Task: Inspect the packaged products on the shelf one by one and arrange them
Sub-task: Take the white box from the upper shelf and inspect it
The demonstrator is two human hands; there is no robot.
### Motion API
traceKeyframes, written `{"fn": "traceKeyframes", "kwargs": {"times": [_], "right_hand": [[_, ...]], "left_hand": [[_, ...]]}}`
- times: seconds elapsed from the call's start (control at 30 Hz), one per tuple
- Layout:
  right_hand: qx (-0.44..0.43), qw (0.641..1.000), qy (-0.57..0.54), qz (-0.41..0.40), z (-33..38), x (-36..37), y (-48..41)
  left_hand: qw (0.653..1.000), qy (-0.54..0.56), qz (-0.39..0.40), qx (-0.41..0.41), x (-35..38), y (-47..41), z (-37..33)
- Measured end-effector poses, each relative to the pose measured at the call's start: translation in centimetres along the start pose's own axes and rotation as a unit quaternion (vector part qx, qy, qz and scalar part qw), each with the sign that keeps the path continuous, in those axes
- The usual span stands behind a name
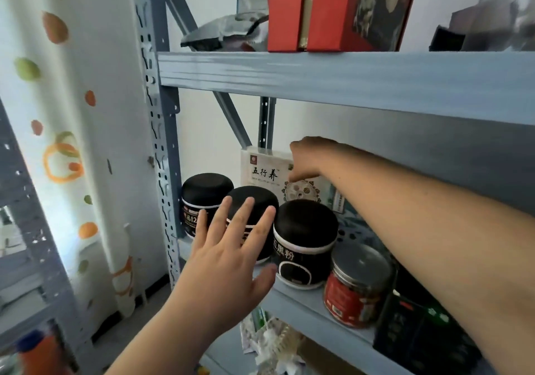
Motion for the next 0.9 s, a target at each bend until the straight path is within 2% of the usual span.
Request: {"fn": "traceKeyframes", "kwargs": {"times": [0.13, 0.27, 0.5, 0.73, 0.9], "right_hand": [[0.011, 0.996, 0.006, 0.092, -0.4, 1.3, -4.8], [0.019, 0.994, 0.025, 0.103, -0.3, 1.6, -6.9], [0.011, 0.999, 0.022, 0.021, 0.8, 0.3, -5.9], [0.011, 0.99, 0.048, -0.129, 4.9, -2.8, -2.0], [0.081, 0.967, 0.083, -0.229, 6.0, -4.1, 2.0]], "left_hand": [[1.0, 0.007, 0.002, 0.011, 0.4, -1.0, -0.6], [1.0, 0.01, 0.007, 0.021, 1.3, -1.4, -0.4], [0.996, 0.018, -0.01, 0.083, 1.6, -3.7, 0.9], [0.985, 0.056, -0.054, 0.157, 1.7, -5.5, 3.5], [0.977, 0.084, -0.061, 0.187, 1.8, -6.3, 5.6]]}}
Point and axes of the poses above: each hand's wrist, its own y-axis away from the middle knuckle, its own x-axis out of the palm, z = x × y, the point moved 8 cm from there along -y, towards the middle knuckle, and after that the axes turned 15 degrees about z, right-handed, at the moved point
